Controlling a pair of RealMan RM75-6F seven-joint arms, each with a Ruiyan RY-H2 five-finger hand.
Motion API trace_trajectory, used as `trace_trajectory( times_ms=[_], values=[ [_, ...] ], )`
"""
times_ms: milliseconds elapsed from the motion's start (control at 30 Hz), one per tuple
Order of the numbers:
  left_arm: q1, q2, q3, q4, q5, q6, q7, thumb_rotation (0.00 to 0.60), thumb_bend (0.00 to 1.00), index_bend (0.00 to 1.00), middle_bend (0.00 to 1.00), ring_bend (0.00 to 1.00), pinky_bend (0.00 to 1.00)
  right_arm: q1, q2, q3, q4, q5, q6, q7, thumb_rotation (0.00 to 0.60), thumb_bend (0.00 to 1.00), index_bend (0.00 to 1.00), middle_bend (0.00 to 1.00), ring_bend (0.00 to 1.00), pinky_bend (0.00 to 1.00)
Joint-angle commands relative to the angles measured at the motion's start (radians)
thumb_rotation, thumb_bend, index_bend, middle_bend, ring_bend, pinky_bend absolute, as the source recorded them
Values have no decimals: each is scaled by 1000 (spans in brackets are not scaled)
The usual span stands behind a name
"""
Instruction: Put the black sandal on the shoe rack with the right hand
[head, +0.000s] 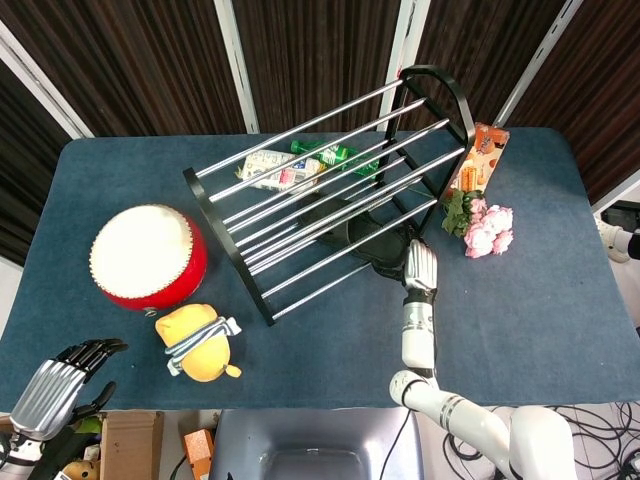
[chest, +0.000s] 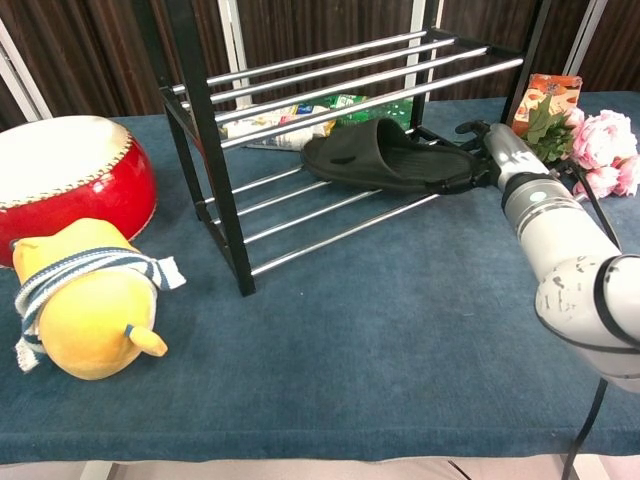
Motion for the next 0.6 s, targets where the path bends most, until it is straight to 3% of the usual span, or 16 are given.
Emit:
trace_trajectory(
  times_ms=[33, 267, 433, 600],
  values=[
    [0, 0, 0, -1, 0, -1, -1, 600, 398, 286, 265, 260, 424, -2, -2, -6, 5, -8, -1, 8, 600, 307, 133, 197, 101, 219],
    [-2, -1, 3, -2, 4, -6, 6, 600, 398, 287, 266, 260, 424, -22, 15, -32, -36, -32, 4, 9, 600, 292, 82, 153, 66, 193],
    [-2, -1, 4, -4, 5, -9, 9, 600, 398, 286, 267, 261, 424, -47, 50, -60, -106, -50, -1, -4, 600, 235, 2, 86, 35, 169],
    [-2, -2, 4, -5, 6, -9, 12, 600, 399, 286, 267, 262, 425, -72, 84, -91, -171, -72, 4, -16, 600, 175, 0, 20, 12, 160]
  ],
)
